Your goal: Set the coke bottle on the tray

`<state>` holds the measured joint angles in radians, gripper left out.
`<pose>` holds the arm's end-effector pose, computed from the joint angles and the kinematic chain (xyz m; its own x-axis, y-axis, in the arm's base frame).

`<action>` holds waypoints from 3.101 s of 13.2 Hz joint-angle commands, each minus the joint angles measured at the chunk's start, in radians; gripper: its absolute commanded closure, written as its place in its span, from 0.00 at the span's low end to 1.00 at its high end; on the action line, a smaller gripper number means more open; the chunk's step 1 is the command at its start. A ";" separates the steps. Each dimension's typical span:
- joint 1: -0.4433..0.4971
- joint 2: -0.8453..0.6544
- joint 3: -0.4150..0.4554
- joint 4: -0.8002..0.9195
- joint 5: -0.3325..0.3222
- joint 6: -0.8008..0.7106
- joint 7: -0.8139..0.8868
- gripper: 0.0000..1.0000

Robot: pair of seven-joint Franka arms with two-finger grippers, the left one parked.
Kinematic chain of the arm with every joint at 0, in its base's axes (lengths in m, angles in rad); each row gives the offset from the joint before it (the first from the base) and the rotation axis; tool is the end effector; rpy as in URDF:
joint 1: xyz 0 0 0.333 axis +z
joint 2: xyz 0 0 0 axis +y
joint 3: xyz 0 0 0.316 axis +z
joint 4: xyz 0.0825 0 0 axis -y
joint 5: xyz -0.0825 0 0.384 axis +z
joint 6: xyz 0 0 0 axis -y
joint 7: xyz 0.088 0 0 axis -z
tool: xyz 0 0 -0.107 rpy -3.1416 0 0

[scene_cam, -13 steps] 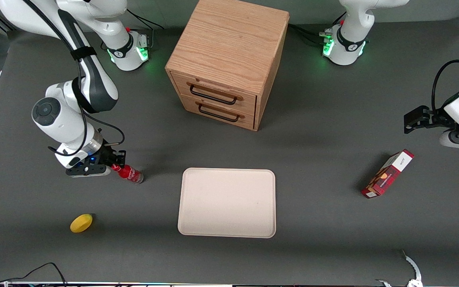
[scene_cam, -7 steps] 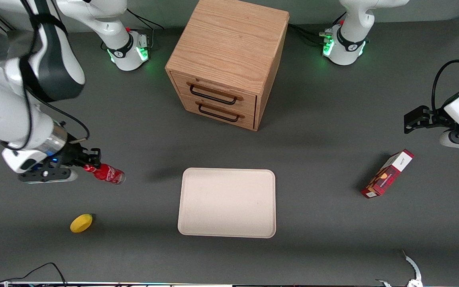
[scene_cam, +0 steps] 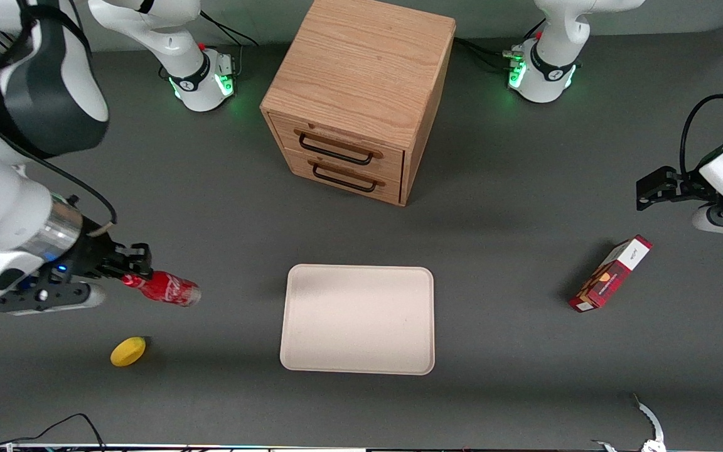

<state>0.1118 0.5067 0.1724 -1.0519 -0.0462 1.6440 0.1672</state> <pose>0.6858 0.1600 0.5607 0.9923 0.0905 0.0840 0.0950 -0.9941 -0.0518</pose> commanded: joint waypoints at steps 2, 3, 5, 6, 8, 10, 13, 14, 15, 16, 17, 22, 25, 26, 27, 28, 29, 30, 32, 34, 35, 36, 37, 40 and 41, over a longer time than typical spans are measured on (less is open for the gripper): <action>0.098 0.149 -0.014 0.128 -0.007 0.103 0.023 1.00; 0.117 0.185 -0.014 0.128 -0.007 0.146 0.025 1.00; 0.147 0.249 -0.016 0.127 -0.009 0.218 0.069 1.00; 0.155 0.268 -0.017 0.125 -0.011 0.244 0.074 1.00; 0.173 0.309 -0.030 0.125 -0.009 0.299 0.075 1.00; 0.178 0.338 -0.031 0.125 -0.011 0.335 0.075 1.00; 0.195 0.372 -0.040 0.124 -0.011 0.384 0.077 1.00; 0.200 0.381 -0.059 0.124 -0.011 0.401 0.077 1.00; 0.209 0.391 -0.063 0.122 -0.009 0.418 0.078 1.00; 0.216 0.401 -0.065 0.121 -0.011 0.425 0.093 1.00; 0.218 0.412 -0.065 0.122 -0.011 0.439 0.107 1.00; 0.220 0.434 -0.065 0.115 -0.011 0.461 0.109 1.00; 0.218 0.435 -0.065 0.113 -0.009 0.461 0.110 0.37; 0.220 0.435 -0.065 0.113 -0.009 0.461 0.112 0.19; 0.220 0.435 -0.065 0.113 -0.009 0.461 0.118 0.13; 0.220 0.435 -0.065 0.113 -0.011 0.461 0.126 0.03; 0.220 0.435 -0.065 0.113 -0.011 0.461 0.127 0.02; 0.220 0.434 -0.065 0.113 -0.011 0.461 0.127 0.02; 0.220 0.431 -0.065 0.113 -0.011 0.461 0.129 0.02; 0.218 0.409 -0.063 0.113 -0.009 0.455 0.129 0.02; 0.209 0.379 -0.063 0.109 -0.011 0.433 0.129 0.02; 0.201 0.336 -0.063 0.080 -0.009 0.384 0.124 0.02; 0.186 0.279 -0.063 0.040 -0.009 0.348 0.118 0.02; 0.122 0.066 -0.054 -0.184 -0.009 0.306 0.051 0.00; 0.091 0.002 -0.053 -0.254 -0.008 0.304 0.022 0.00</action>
<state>0.2544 0.6941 0.1119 -1.0698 -0.0472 1.9373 0.2410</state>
